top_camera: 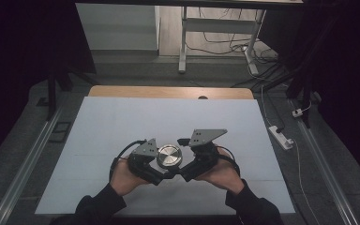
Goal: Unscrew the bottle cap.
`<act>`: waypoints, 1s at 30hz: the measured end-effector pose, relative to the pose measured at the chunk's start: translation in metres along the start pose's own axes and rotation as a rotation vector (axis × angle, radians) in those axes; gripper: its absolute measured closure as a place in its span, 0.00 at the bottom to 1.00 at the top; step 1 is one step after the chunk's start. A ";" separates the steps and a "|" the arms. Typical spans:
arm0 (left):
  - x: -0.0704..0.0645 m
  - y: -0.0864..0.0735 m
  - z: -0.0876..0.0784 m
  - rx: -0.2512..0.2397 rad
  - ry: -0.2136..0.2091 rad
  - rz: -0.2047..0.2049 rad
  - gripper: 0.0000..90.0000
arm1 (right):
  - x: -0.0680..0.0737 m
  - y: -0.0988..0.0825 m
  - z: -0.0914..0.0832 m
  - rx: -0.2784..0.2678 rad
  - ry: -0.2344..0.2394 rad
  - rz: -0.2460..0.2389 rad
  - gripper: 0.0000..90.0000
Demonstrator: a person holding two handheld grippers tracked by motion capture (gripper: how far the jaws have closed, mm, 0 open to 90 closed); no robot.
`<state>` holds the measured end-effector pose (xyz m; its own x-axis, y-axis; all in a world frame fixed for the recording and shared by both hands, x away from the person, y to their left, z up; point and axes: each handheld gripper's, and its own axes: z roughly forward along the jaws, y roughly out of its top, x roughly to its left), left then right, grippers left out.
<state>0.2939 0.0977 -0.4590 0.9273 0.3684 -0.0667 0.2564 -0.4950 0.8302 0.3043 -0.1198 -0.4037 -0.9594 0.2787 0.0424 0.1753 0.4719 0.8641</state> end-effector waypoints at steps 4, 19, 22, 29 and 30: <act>-0.002 0.001 0.002 0.011 0.043 -0.018 0.18 | 0.011 -0.001 0.010 -0.013 -0.121 -0.004 0.12; -0.004 0.003 0.000 -0.005 -0.177 0.069 0.18 | -0.005 -0.007 0.000 -0.057 0.157 -0.112 0.22; -0.006 0.004 0.004 0.016 -0.178 0.085 0.18 | -0.013 -0.013 -0.003 -0.064 0.251 -0.123 0.22; -0.002 0.002 0.001 0.017 -0.050 0.036 0.18 | -0.005 -0.003 -0.005 0.003 0.110 -0.028 0.06; -0.001 0.002 0.001 0.014 -0.033 0.028 0.18 | -0.002 -0.001 -0.005 0.007 0.077 -0.020 0.06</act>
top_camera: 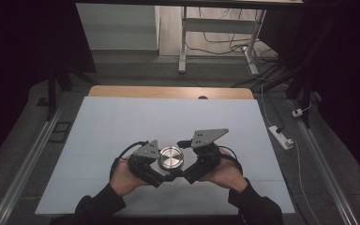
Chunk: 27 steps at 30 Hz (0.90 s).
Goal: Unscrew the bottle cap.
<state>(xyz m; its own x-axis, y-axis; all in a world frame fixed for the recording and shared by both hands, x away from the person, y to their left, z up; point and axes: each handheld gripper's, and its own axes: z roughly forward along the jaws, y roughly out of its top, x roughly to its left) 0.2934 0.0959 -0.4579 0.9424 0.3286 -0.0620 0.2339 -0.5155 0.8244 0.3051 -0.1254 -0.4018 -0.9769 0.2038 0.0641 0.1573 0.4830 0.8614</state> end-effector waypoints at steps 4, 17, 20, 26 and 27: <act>-0.001 0.000 0.000 0.003 0.049 -0.023 0.18 | 0.009 0.004 0.008 0.011 -0.139 0.022 0.10; 0.000 0.000 -0.001 -0.003 -0.025 0.005 0.18 | 0.012 0.000 0.014 -0.006 -0.136 -0.030 0.22; -0.001 0.001 -0.002 -0.007 -0.062 0.022 0.18 | 0.004 -0.003 0.010 -0.025 -0.036 -0.013 0.22; 0.000 -0.001 0.000 0.017 -0.088 0.052 0.18 | -0.004 -0.010 0.009 -0.040 0.052 -0.024 0.22; 0.001 -0.001 0.000 0.014 -0.088 0.051 0.18 | -0.004 -0.010 0.009 -0.040 0.052 -0.026 0.22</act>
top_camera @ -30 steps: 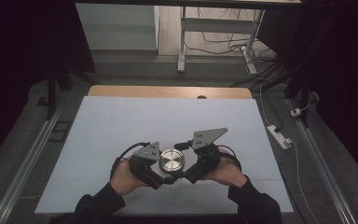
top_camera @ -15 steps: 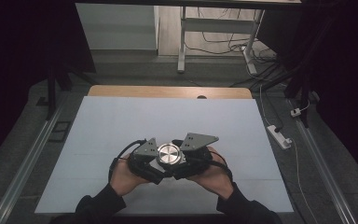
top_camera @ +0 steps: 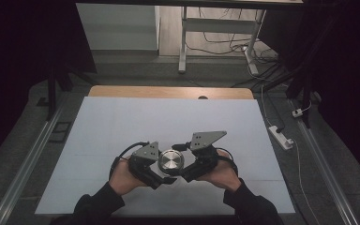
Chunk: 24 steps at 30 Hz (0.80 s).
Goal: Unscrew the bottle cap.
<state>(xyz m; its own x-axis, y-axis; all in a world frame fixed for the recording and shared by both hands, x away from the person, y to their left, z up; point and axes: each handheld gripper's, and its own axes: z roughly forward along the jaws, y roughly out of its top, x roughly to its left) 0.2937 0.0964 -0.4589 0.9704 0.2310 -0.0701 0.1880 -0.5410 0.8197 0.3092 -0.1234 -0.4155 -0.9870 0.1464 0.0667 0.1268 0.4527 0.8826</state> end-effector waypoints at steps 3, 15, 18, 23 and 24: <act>0.000 0.000 -0.001 -0.003 0.003 0.001 0.18 | 0.000 0.000 0.000 -0.005 0.001 -0.005 0.22; 0.000 0.000 -0.004 -0.030 -0.063 0.035 0.18 | 0.002 0.002 -0.002 -0.026 0.045 -0.044 0.22; -0.001 0.000 -0.004 -0.039 -0.096 0.048 0.18 | 0.001 0.001 -0.004 -0.038 0.081 -0.059 0.22; -0.002 0.000 -0.001 -0.028 -0.069 0.045 0.18 | -0.002 0.000 -0.005 -0.020 0.112 -0.050 0.22; -0.001 -0.001 -0.001 -0.024 -0.050 0.035 0.18 | -0.002 0.000 -0.005 -0.016 0.096 -0.033 0.19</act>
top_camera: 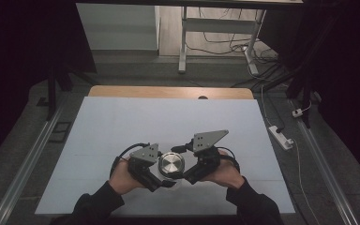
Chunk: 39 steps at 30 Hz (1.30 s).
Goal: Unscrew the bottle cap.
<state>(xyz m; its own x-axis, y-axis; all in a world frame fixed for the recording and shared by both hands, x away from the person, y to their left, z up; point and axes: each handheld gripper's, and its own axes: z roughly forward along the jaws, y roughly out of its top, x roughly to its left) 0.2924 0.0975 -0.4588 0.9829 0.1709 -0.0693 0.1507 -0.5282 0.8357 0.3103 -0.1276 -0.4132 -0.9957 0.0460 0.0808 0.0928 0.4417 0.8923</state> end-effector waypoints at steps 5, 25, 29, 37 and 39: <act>0.005 -0.003 -0.002 0.008 0.126 -0.075 0.18 | 0.002 0.011 -0.006 0.014 -0.124 0.127 0.04; -0.001 0.003 -0.005 -0.022 0.053 -0.046 0.18 | 0.013 0.010 0.006 -0.004 -0.201 0.044 0.22; -0.001 0.003 -0.006 -0.024 -0.017 -0.013 0.18 | 0.009 0.007 0.000 -0.030 -0.083 0.015 0.22; -0.003 0.002 -0.004 -0.020 -0.120 0.047 0.18 | 0.009 0.004 -0.004 -0.032 0.037 -0.055 0.22; -0.004 0.002 -0.004 -0.025 -0.151 0.060 0.18 | 0.009 0.004 -0.004 -0.037 0.071 -0.073 0.22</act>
<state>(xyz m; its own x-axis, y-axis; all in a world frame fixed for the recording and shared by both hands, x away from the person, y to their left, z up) 0.2885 0.0987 -0.4550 0.9951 0.0111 -0.0982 0.0899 -0.5125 0.8539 0.3015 -0.1291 -0.4074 -0.9978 -0.0488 0.0450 0.0212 0.4082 0.9127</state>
